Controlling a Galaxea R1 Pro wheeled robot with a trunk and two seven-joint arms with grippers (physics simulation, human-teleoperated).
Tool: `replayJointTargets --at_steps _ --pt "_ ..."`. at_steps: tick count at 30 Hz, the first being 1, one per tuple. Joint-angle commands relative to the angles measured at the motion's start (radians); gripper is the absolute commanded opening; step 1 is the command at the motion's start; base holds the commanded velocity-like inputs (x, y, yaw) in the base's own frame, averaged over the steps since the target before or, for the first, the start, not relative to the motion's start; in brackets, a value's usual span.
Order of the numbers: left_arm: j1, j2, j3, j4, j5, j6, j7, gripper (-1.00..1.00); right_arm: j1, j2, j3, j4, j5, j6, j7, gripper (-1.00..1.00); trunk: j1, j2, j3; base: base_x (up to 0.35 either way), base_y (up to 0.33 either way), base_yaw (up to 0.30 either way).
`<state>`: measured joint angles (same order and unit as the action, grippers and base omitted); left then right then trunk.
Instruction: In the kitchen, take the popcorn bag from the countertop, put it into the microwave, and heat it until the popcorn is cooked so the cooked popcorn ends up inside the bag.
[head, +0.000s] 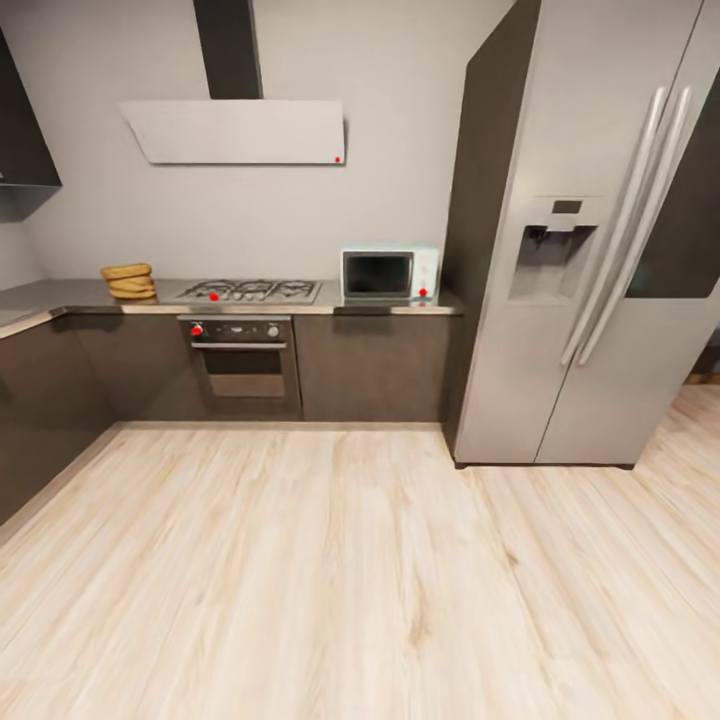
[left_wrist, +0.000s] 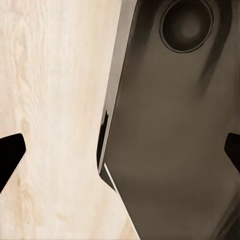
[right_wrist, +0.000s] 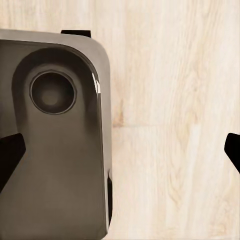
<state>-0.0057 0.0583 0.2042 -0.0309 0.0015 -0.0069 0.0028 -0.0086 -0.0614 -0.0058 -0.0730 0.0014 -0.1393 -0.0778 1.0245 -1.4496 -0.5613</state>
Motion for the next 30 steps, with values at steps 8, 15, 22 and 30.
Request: replayJointTargets --at_steps 8,15,22,30 --pt "0.0 0.0 0.004 0.0 0.0 -0.001 0.0 1.0 -0.001 0.0 0.0 0.001 0.0 -0.003 -0.002 1.0 0.0 0.0 -0.001 0.305 0.003 0.0" --pt "0.0 0.0 0.004 0.0 0.0 -0.001 0.0 1.0 -0.001 0.0 0.0 0.001 0.0 -0.003 -0.002 1.0 0.0 0.0 -0.001 0.332 0.0 0.0" --pt "0.0 0.0 0.004 0.0 0.0 -0.001 0.0 1.0 -0.001 0.0 0.0 0.001 0.0 -0.003 -0.002 1.0 0.0 0.0 -0.001 0.334 0.0 0.0" --pt "0.0 0.0 0.004 0.0 0.0 -0.001 0.0 1.0 -0.001 0.0 0.0 0.001 0.0 -0.003 -0.002 1.0 0.0 0.0 -0.001 0.334 0.0 0.0"
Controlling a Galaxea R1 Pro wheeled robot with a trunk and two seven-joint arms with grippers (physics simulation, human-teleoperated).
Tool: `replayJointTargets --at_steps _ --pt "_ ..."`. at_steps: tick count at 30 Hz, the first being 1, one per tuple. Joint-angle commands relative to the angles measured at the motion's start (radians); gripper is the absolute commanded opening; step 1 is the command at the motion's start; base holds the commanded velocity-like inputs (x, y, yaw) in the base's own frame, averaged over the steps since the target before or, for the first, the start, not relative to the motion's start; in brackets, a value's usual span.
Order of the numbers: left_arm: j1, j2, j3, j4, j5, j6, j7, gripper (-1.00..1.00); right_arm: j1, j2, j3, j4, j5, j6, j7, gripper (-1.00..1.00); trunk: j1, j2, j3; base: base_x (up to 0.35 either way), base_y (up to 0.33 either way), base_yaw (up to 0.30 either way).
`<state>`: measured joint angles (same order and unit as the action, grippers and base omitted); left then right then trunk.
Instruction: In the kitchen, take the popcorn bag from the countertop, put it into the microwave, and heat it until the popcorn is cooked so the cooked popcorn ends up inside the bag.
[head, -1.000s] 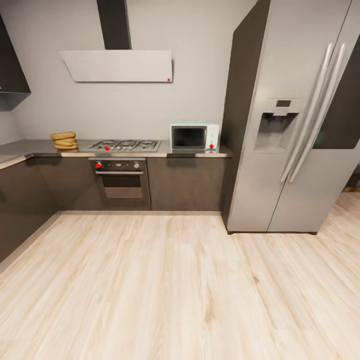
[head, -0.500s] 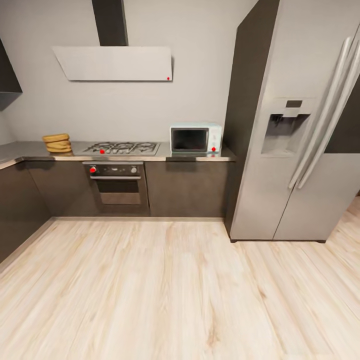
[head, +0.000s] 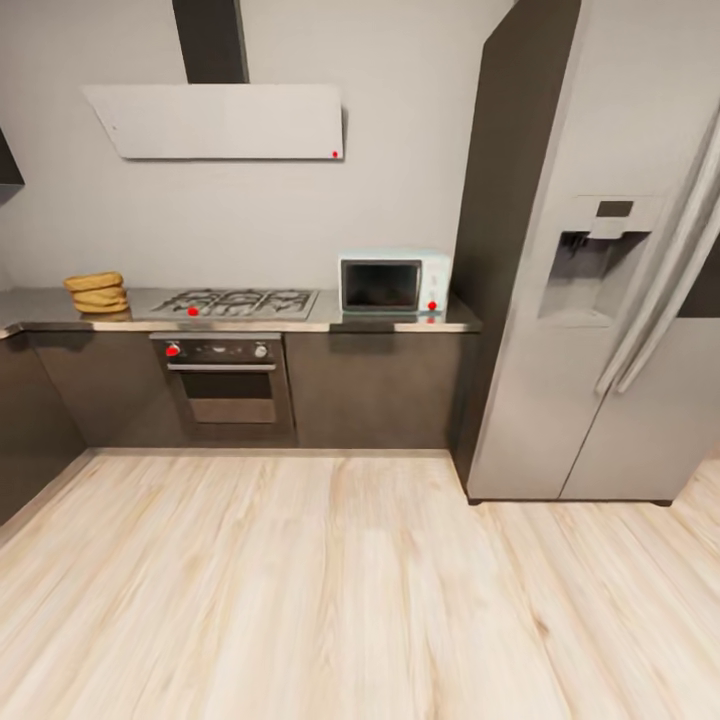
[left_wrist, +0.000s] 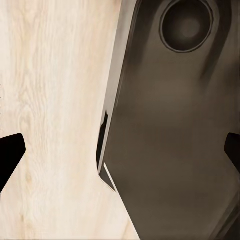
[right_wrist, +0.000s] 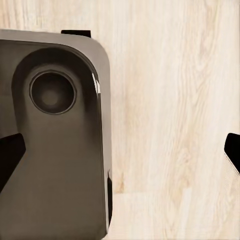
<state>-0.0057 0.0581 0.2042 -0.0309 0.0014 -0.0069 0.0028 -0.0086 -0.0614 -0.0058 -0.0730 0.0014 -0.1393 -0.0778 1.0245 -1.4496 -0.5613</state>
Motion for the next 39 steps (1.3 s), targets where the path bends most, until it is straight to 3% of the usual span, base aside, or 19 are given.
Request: replayJointTargets --at_steps 1,39 --pt "0.0 0.0 0.004 0.0 0.0 -0.001 0.0 1.0 -0.001 0.0 0.0 0.001 0.0 -0.003 -0.002 1.0 0.001 0.0 -0.001 0.334 0.0 0.0" --pt "0.0 -0.001 0.004 0.0 0.0 -0.001 0.0 1.0 -0.001 0.0 0.0 0.001 0.0 -0.003 -0.002 1.0 0.001 0.0 -0.001 0.334 0.0 0.0"
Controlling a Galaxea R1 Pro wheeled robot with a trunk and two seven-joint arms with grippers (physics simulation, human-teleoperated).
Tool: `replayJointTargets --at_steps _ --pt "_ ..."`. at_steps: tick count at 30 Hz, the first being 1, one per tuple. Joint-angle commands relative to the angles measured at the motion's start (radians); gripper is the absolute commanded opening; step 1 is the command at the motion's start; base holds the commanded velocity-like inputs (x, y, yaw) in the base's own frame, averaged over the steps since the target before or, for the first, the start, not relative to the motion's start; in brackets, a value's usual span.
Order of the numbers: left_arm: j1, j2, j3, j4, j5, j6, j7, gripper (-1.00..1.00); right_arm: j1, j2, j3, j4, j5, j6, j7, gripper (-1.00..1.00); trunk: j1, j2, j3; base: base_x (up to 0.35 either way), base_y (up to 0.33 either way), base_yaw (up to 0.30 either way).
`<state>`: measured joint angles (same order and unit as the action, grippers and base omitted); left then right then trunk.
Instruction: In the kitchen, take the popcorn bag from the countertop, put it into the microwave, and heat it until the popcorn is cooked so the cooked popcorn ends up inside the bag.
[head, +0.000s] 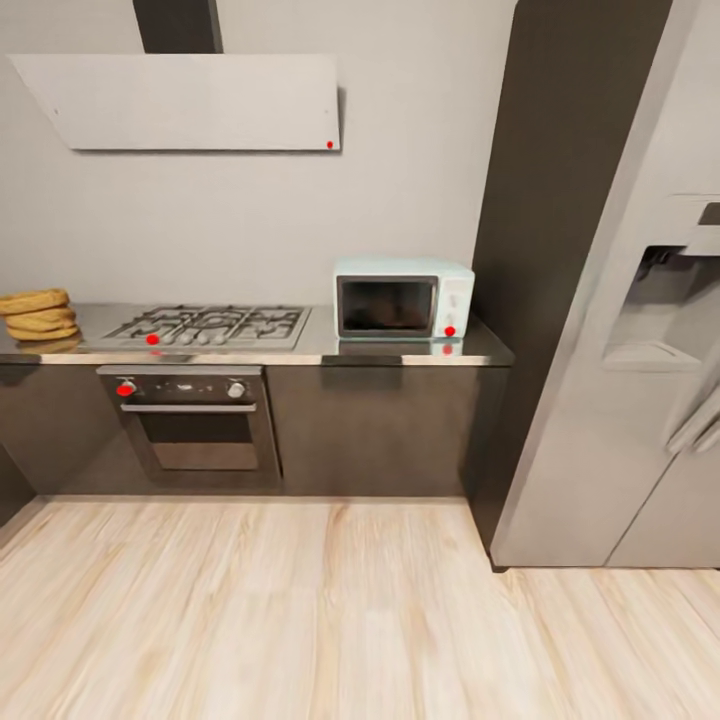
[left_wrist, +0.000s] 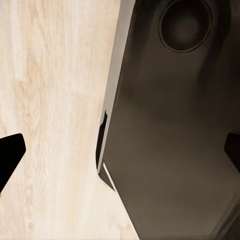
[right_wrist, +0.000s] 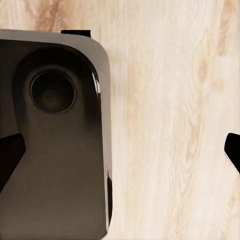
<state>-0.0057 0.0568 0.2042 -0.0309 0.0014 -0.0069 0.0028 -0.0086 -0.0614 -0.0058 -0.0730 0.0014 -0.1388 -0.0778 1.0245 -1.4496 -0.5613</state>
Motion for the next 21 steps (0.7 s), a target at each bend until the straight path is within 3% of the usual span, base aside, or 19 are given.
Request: replayJointTargets --at_steps 1,21 --pt "0.0 0.0 0.004 0.0 0.0 -0.001 0.0 1.0 -0.001 0.0 0.0 0.001 0.001 -0.003 -0.002 1.0 0.001 0.0 -0.001 0.334 0.0 0.0" --pt "0.0 0.001 0.004 0.0 0.0 -0.001 0.0 1.0 -0.001 0.0 0.003 0.002 0.005 -0.003 -0.003 1.0 0.001 0.0 -0.001 0.334 0.0 0.0"
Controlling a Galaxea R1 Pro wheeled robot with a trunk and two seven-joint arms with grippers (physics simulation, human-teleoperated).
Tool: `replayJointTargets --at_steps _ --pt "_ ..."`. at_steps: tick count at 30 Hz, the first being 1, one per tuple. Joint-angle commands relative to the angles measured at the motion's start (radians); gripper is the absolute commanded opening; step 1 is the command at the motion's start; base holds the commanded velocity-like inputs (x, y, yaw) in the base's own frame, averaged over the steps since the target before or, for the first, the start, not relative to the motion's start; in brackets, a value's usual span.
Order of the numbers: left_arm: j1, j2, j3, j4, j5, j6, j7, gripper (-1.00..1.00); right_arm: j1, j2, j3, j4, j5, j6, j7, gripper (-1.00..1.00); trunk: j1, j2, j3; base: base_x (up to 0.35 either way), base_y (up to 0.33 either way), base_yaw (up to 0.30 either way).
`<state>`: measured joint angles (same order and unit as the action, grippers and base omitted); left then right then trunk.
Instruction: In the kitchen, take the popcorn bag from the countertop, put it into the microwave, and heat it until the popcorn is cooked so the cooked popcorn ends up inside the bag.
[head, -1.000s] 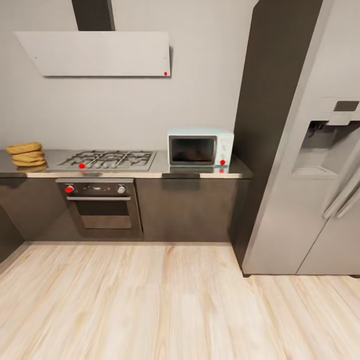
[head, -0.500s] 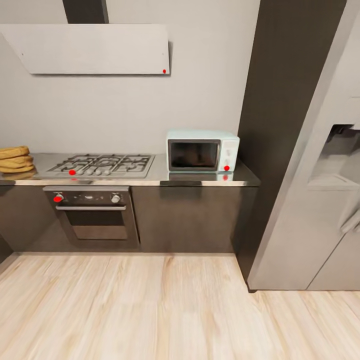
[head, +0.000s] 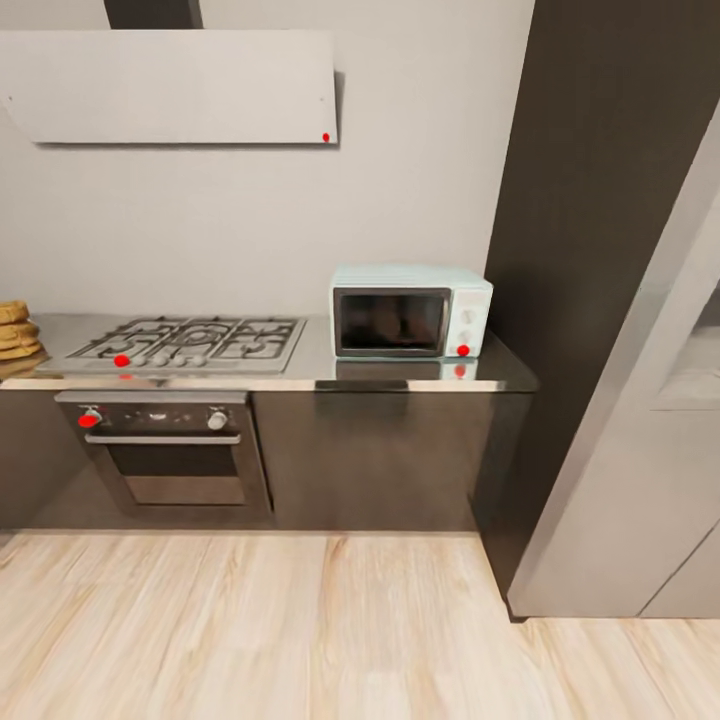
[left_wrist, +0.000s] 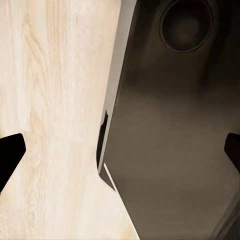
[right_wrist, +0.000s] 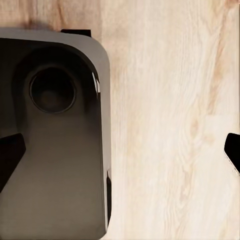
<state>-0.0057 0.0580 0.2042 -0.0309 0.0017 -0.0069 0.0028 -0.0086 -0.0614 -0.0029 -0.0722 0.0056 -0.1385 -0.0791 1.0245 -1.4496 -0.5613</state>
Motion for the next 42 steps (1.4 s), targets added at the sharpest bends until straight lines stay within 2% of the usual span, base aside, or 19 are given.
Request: replayJointTargets --at_steps 1,4,6,9,15,18,30,42 --pt "0.0 0.0 0.004 0.0 0.0 -0.001 0.0 1.0 -0.001 0.0 0.0 0.001 0.001 -0.004 -0.002 1.0 0.001 0.0 -0.001 0.334 0.0 0.0" --pt "0.0 0.0 0.004 0.0 0.0 -0.001 0.0 1.0 -0.001 0.0 0.0 -0.001 0.001 -0.004 -0.002 1.0 0.001 0.0 -0.001 0.333 0.0 0.0" --pt "0.0 -0.012 0.007 -0.011 0.004 -0.001 0.004 1.0 0.011 -0.011 -0.012 0.01 0.009 0.007 0.009 1.0 0.001 0.0 -0.001 0.0 0.0 0.0" --pt "0.0 -0.016 0.005 -0.014 0.004 0.0 -0.004 1.0 0.028 -0.028 -0.03 0.027 0.01 0.004 0.018 1.0 0.001 0.0 -0.001 0.0 0.0 0.0" --pt "0.0 -0.022 0.004 -0.03 0.004 0.008 -0.003 1.0 0.038 -0.025 -0.044 0.061 0.011 -0.015 0.022 1.0 0.001 0.0 -0.001 0.0 0.0 0.0" --pt "0.0 -0.032 0.004 -0.047 0.005 0.014 -0.001 1.0 0.038 -0.025 -0.045 0.068 0.011 -0.018 0.022 1.0 -0.011 0.021 0.008 0.0 0.0 0.0" --pt "0.0 -0.032 0.006 -0.067 0.006 0.018 0.0 1.0 0.038 -0.024 -0.043 0.001 0.013 -0.02 0.022 1.0 -0.057 0.105 0.046 0.008 0.0 0.0" --pt "0.0 -0.031 0.006 -0.067 0.006 0.018 0.0 1.0 0.038 -0.024 -0.043 0.0 0.012 -0.02 0.022 1.0 -0.103 0.189 0.084 0.23 0.0 0.0"
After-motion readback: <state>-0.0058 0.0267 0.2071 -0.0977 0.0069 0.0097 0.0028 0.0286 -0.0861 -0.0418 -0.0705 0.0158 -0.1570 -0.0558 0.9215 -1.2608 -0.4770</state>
